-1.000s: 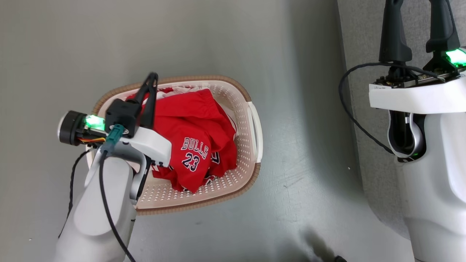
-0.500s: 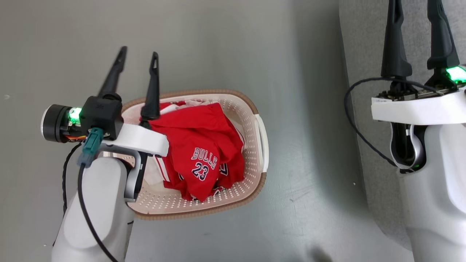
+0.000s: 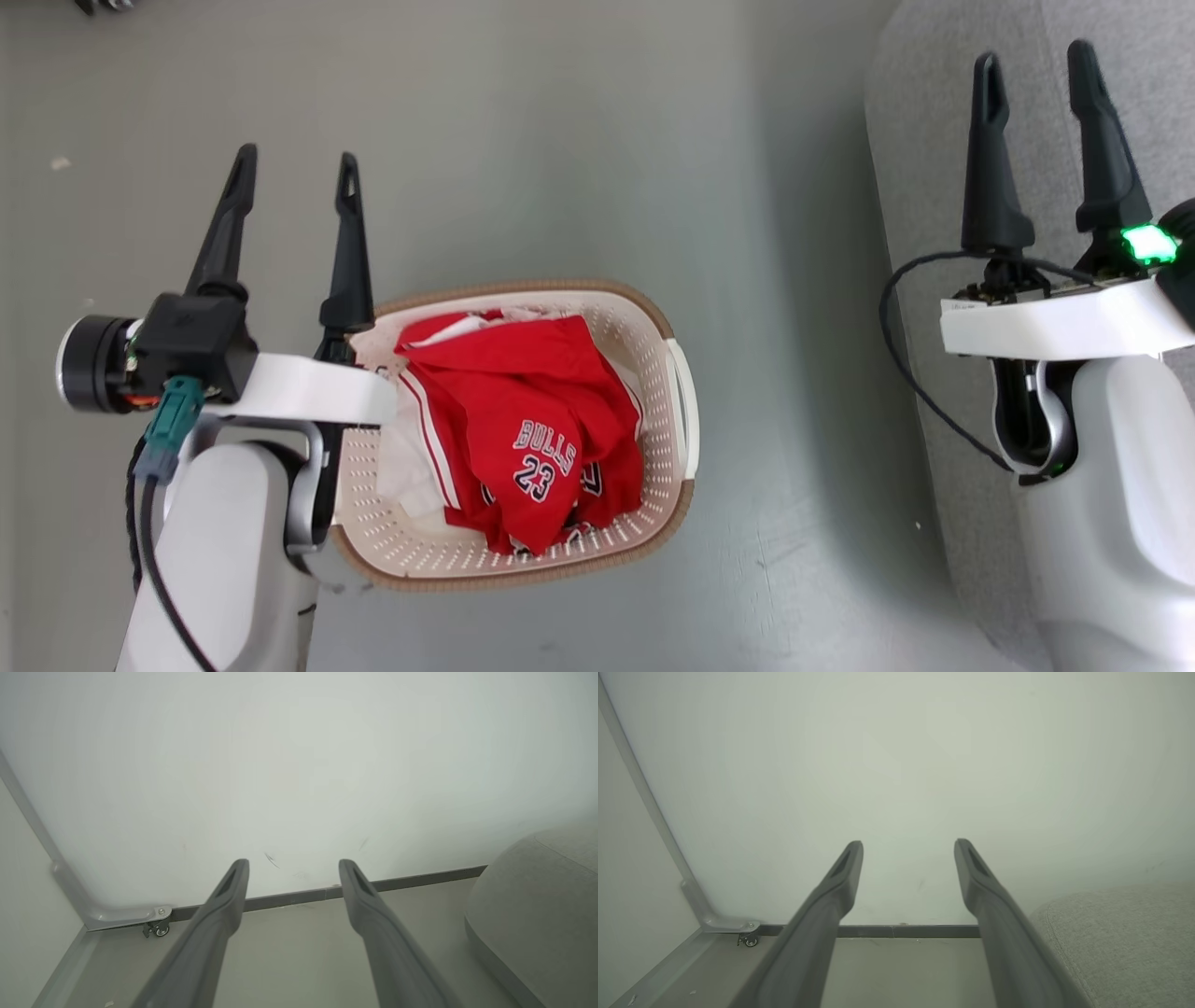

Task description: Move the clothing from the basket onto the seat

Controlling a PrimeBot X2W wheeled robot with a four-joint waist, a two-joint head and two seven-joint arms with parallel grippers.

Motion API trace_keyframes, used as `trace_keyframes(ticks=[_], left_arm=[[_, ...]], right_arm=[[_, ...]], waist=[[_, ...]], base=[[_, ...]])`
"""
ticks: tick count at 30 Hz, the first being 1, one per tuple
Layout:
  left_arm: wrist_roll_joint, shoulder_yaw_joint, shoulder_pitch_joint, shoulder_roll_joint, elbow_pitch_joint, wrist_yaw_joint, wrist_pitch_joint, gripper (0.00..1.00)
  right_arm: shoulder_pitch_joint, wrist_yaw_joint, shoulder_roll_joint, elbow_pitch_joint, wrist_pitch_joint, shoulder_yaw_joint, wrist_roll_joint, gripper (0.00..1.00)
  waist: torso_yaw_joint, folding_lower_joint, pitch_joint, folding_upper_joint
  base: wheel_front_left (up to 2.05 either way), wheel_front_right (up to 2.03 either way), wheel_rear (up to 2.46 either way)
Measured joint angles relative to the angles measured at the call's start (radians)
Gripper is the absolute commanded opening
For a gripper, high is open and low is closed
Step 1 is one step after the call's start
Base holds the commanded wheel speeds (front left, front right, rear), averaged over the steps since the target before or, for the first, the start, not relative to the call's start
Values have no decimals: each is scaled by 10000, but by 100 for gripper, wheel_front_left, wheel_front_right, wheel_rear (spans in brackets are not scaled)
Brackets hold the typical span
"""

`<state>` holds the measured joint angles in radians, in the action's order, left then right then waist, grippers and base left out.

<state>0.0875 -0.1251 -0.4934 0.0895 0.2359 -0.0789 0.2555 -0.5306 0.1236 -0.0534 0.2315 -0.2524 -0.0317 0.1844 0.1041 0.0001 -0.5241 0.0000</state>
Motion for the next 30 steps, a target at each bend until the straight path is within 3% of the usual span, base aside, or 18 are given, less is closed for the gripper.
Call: trace_keyframes(ticks=[30], left_arm=[[351, 767, 3088, -35, -571, 6, 0, 100]], right_arm=[[2517, 0, -56, 642, 2, -130, -284, 100]], waist=[[-455, -1, 3018, 0]], base=[[0, 0, 0]])
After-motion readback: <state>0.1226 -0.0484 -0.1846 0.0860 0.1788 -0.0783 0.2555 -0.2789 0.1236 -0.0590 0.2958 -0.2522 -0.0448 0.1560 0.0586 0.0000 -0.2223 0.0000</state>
